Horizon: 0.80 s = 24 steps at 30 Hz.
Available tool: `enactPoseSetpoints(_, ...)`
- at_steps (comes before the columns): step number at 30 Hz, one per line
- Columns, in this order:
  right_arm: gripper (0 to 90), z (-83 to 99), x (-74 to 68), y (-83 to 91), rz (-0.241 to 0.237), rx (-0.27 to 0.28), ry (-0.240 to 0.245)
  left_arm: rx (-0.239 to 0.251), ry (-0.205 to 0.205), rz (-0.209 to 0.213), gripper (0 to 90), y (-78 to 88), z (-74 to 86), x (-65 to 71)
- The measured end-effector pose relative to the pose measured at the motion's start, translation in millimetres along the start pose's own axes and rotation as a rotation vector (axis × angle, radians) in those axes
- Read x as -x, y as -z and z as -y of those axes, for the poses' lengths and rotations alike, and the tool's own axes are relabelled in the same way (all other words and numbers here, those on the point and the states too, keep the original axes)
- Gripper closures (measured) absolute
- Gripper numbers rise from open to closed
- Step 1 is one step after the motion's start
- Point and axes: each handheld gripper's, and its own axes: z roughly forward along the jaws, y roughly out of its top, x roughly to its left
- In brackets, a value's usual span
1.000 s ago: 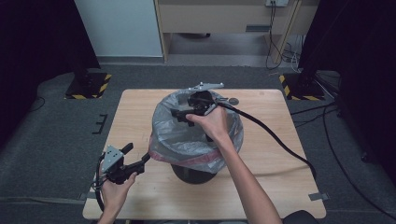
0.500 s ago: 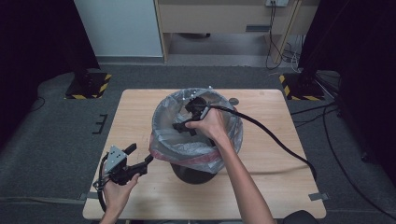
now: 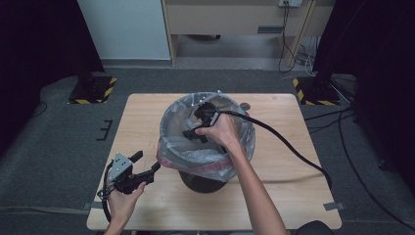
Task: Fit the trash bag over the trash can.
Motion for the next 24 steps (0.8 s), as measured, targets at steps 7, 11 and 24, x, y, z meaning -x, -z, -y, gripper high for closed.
enactPoseSetpoints(7,14.8,-10.3,-9.9,28.3,-0.036,0.165,0.033,0.004,0.018,0.0,21.6,1.1,0.5,-2.2)
enactPoseSetpoints(11,15.4,-10.4,-12.1,41.0,-0.021,0.267,0.031,0.007,0.033,-0.001,21.6,0.9,0.9,-2.9)
enactPoseSetpoints(24,18.6,-17.5,-10.2,74.5,0.015,0.595,-0.014,-0.001,0.083,0.002,21.8,0.0,4.1,-9.6)
